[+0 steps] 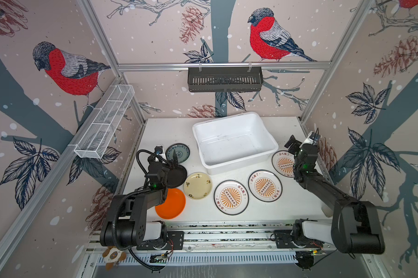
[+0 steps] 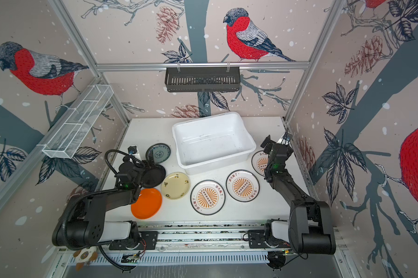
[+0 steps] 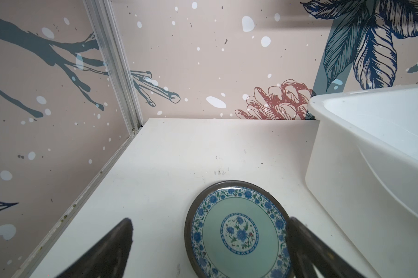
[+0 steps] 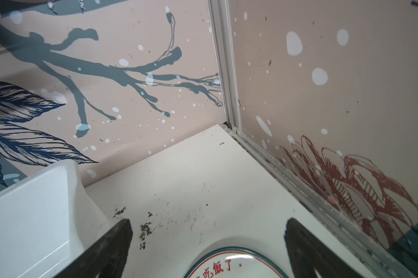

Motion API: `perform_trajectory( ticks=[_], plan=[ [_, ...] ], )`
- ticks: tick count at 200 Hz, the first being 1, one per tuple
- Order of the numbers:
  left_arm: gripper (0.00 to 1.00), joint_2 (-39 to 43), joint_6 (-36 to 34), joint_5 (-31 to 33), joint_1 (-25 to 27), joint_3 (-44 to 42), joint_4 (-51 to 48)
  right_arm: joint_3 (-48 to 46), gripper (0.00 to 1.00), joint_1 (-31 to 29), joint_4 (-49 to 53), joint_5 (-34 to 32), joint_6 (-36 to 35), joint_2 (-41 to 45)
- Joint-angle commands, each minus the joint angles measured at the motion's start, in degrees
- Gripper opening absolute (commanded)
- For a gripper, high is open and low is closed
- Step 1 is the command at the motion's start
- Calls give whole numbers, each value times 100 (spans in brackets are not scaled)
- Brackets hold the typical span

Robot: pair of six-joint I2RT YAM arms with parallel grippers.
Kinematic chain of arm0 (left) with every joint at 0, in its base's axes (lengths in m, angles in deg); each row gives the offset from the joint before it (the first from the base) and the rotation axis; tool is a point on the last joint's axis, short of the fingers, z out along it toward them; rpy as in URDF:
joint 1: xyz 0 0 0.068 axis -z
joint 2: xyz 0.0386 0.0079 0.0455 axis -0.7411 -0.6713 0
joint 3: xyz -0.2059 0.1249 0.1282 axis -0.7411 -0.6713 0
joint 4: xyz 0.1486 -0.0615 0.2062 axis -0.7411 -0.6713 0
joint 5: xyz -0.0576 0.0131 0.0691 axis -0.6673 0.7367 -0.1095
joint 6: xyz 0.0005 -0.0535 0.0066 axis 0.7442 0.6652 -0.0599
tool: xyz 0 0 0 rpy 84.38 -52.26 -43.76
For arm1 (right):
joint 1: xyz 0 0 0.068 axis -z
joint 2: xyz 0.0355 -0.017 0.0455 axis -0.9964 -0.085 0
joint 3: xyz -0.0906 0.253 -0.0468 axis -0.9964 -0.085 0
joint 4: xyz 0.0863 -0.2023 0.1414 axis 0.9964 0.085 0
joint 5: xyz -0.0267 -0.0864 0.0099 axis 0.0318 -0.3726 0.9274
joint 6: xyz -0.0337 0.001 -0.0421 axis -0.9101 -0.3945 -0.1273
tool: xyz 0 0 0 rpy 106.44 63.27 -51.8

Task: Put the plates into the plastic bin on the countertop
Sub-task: 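Grip the farthest sunburst plate rim with the right gripper while the left arm rises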

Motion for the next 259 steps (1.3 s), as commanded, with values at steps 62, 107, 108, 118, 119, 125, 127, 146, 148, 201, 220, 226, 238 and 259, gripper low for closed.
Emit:
perform_trajectory(
  ticks=[62, 107, 108, 118, 119, 125, 127, 146, 148, 201, 220, 226, 238, 259],
  plan=[
    [97, 219, -343, 256, -77, 2041, -4006, -488, 100, 1041, 3122, 1824, 1666, 1178],
    [96, 150, -177, -277, -78, 3019, -5436, -545, 96, 1900, 3609, 3082, 1428, 923],
    [96, 150, -181, -290, -78, 3043, -5469, -542, 96, 1918, 3630, 3117, 1418, 910],
    [96, 151, -178, -434, -78, 3248, -5743, -514, 94, 2084, 3789, 3378, 1320, 810],
    [96, 151, -177, -448, -78, 3263, -5763, -514, 94, 2094, 3795, 3388, 1311, 805],
    [96, 164, -168, -526, -75, 3353, -5874, -549, 94, 2157, 3794, 3514, 1279, 780],
    [96, 163, -161, -552, -77, 3382, -5909, -564, 94, 2179, 3777, 3539, 1270, 771],
    [96, 156, -154, -883, -78, 3658, -6277, -620, 92, 2328, 3765, 3829, 1193, 646],
    [96, 144, -157, -920, -78, 3705, -6321, -619, 91, 2343, 3779, 3852, 1178, 625],
    [97, 104, -167, -1409, -67, 4326, -6865, -854, 86, 2768, 3471, 4327, 1228, 366],
    [97, 113, -158, -1590, -69, 4474, -6972, -929, 81, 2857, 3235, 4642, 1250, 201],
    [97, 109, -154, -1622, -66, 4521, -7003, -948, 79, 2868, 3154, 4723, 1250, 147],
    [97, 110, -132, -1654, -68, 4574, -7026, -953, 77, 2877, 3052, 4853, 1257, 114],
    [97, 149, -169, -1851, -61, 4555, -7004, -1020, 73, 2904, 2792, 4997, 1341, -138]
  ],
)
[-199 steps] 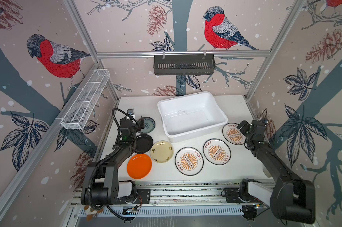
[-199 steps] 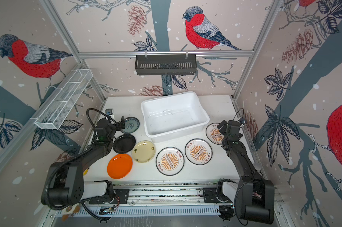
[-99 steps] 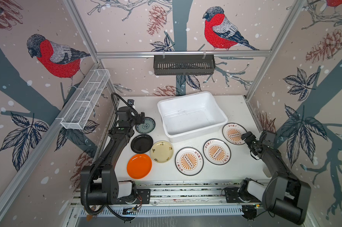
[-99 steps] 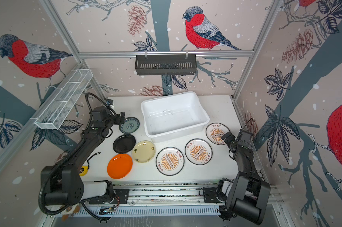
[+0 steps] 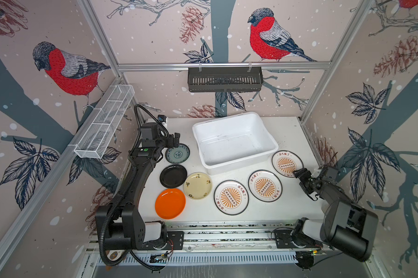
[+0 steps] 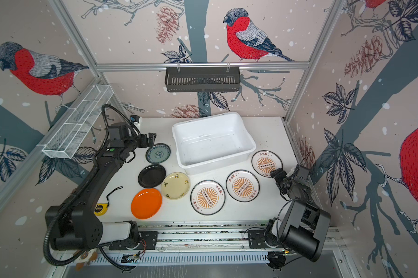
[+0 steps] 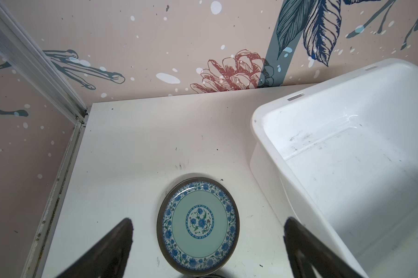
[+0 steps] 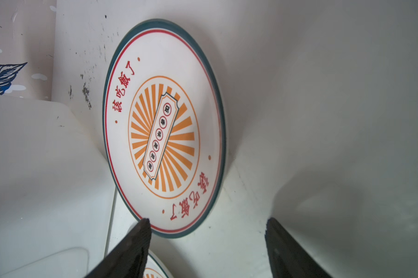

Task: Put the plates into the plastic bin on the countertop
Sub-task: 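Grip the farthest sunburst plate rim with the right gripper while the left arm rises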

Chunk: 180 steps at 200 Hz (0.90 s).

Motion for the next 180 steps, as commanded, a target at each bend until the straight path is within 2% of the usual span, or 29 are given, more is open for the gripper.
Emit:
perform_trajectory(
  ticks=[1, 38, 92, 120, 180],
  plan=[
    [97, 50, -15, -349, -2, 36, -113, -58, 73, 36, -435, 355, 111, -126],
    [97, 40, -95, -815, -5, 35, -160, -180, 68, 126, -886, 573, 257, -429],
    [97, 42, -132, -969, 7, -50, -83, -333, 60, 208, -1574, 760, 430, -951],
    [97, 25, -141, -1081, 3, -80, -62, -360, 51, 258, -1832, 892, 486, -1320],
    [97, -2, -159, -1206, 12, -86, -44, -437, 43, 357, -2233, 1007, 547, -1728]
  ],
)
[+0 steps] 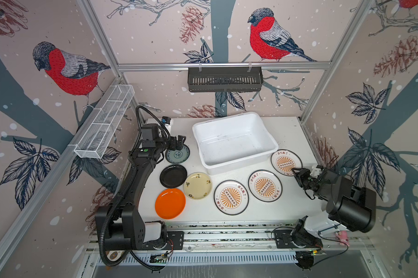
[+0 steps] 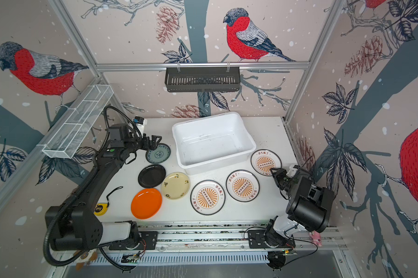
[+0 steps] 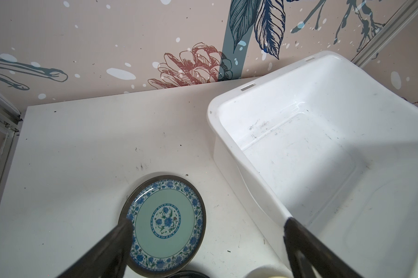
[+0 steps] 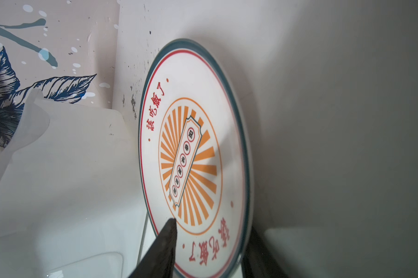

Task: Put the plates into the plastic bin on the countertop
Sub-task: 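Grip the farthest sunburst plate rim with the right gripper while the left arm rises, then lift the sunburst plate upright with the right gripper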

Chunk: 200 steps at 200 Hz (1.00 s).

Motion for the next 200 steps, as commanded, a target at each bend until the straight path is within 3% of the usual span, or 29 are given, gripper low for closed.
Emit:
perform_trajectory(
  ticks=[1, 113, 200],
  plan=[
    [97, -17, -80, -143, 12, -11, 92, -70, 42, 42, 435, -353, 78, -178],
    [96, -75, -89, -157, 84, -46, 122, -66, 20, 275, 213, -220, 173, -499],
    [96, -114, -87, -182, 118, -3, 101, 30, 11, 321, 131, -219, 271, -454]
  ],
)
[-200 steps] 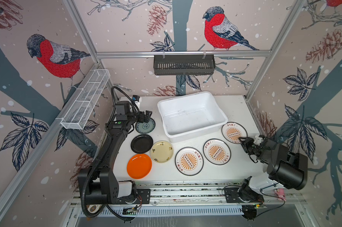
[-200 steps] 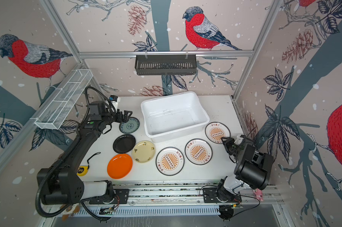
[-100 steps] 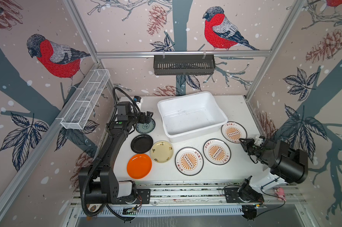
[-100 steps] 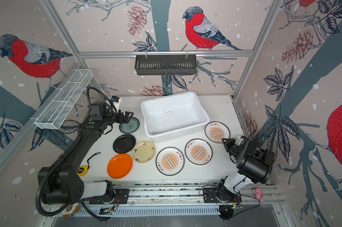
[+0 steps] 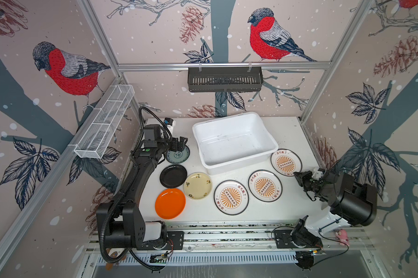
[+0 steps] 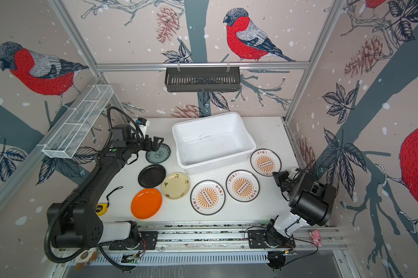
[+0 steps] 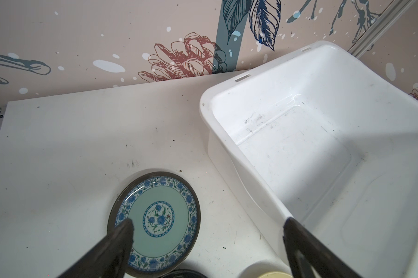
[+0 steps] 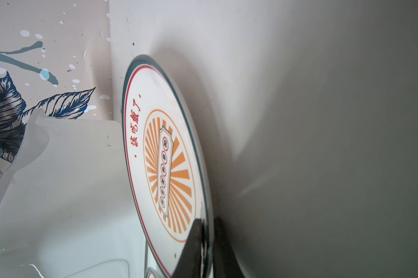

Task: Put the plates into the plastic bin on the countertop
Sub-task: 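Lift the sunburst plate upright with the right gripper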

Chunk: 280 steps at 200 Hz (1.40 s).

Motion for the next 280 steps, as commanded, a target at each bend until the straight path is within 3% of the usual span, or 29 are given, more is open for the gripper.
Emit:
perform_trajectory(
  ticks=[1, 55, 100, 185, 280],
  plan=[
    [96, -9, -51, -117, 19, 49, 89, -2, 11, 16, 353, -440, 12, -46],
    [95, -2, -65, -111, 21, 116, 35, -17, 5, 55, 156, -328, 168, -22],
    [95, -3, -83, -83, 21, 120, 14, 20, 3, 81, 294, -396, 228, 473],
    [95, -56, -162, -39, 21, 285, -129, 727, 1, 115, 1915, -1172, -359, 1803],
    [95, -115, -241, -70, 23, 423, -194, 1321, 1, 213, 3059, -1452, -670, 2652]
  ],
)
